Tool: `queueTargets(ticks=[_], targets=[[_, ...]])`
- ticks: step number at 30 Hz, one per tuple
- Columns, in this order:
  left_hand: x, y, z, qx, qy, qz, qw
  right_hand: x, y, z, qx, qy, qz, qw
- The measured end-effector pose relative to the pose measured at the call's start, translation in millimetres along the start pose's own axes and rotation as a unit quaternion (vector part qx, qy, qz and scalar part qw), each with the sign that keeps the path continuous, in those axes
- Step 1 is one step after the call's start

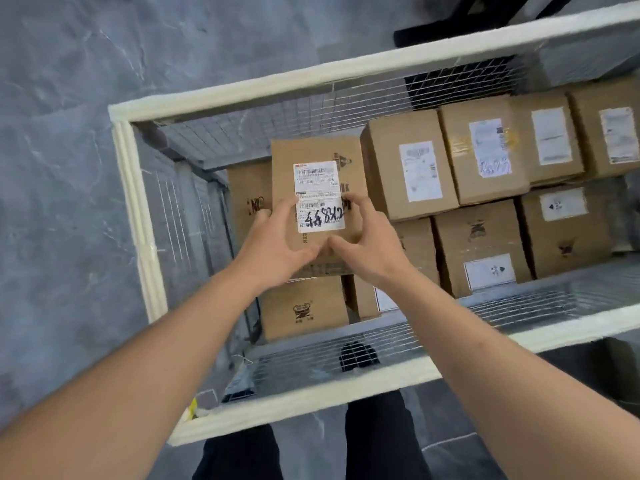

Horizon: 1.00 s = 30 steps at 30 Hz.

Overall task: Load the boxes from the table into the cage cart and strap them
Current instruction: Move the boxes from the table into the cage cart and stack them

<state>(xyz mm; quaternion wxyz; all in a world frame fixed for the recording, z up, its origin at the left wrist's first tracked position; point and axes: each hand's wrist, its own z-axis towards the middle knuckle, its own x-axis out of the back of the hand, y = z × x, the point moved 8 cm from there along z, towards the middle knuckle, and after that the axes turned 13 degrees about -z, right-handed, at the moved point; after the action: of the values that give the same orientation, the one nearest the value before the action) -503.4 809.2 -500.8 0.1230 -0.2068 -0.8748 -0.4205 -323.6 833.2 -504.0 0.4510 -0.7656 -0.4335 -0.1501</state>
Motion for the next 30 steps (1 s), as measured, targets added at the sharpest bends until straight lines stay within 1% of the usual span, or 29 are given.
queueTargets(ticks=[4, 8, 10, 12, 15, 17, 18, 20, 21, 23, 24, 26, 30], targets=[[-23, -23, 49, 0.013, 0.01, -0.03, 0.999, -14, 27, 54, -0.002, -0.036, -0.016, 0.999], [-39, -38, 82, 0.01, 0.015, -0.073, 0.997, -28, 45, 87, 0.003, -0.055, -0.086, 0.995], [-49, -45, 95, 0.006, 0.017, -0.087, 0.996, -33, 51, 96, 0.009, -0.046, -0.131, 0.99], [-57, -49, 107, -0.005, 0.026, -0.079, 0.997, -35, 57, 102, 0.015, -0.031, -0.18, 0.983], [-70, -51, 116, -0.021, 0.025, -0.064, 0.997, -33, 64, 110, 0.023, 0.015, -0.257, 0.966], [-76, -50, 115, -0.03, 0.021, -0.035, 0.999, -31, 64, 111, 0.042, 0.05, -0.299, 0.952], [-77, -47, 114, -0.053, 0.02, -0.015, 0.998, -30, 62, 112, 0.058, 0.068, -0.324, 0.942], [-79, -36, 112, -0.135, 0.023, 0.05, 0.989, -31, 58, 112, 0.085, 0.088, -0.359, 0.925], [-81, -32, 112, -0.167, 0.016, 0.105, 0.98, -32, 58, 113, 0.086, 0.083, -0.356, 0.927], [-87, -27, 113, -0.197, -0.008, 0.22, 0.955, -32, 61, 114, 0.081, 0.07, -0.329, 0.938], [-90, -25, 113, -0.199, -0.019, 0.253, 0.947, -30, 61, 114, 0.082, 0.07, -0.321, 0.941], [-91, -22, 112, -0.186, -0.031, 0.28, 0.941, -28, 61, 113, 0.087, 0.069, -0.321, 0.94], [-86, -8, 110, -0.16, -0.063, 0.322, 0.931, -25, 55, 111, 0.072, 0.024, -0.317, 0.946]])
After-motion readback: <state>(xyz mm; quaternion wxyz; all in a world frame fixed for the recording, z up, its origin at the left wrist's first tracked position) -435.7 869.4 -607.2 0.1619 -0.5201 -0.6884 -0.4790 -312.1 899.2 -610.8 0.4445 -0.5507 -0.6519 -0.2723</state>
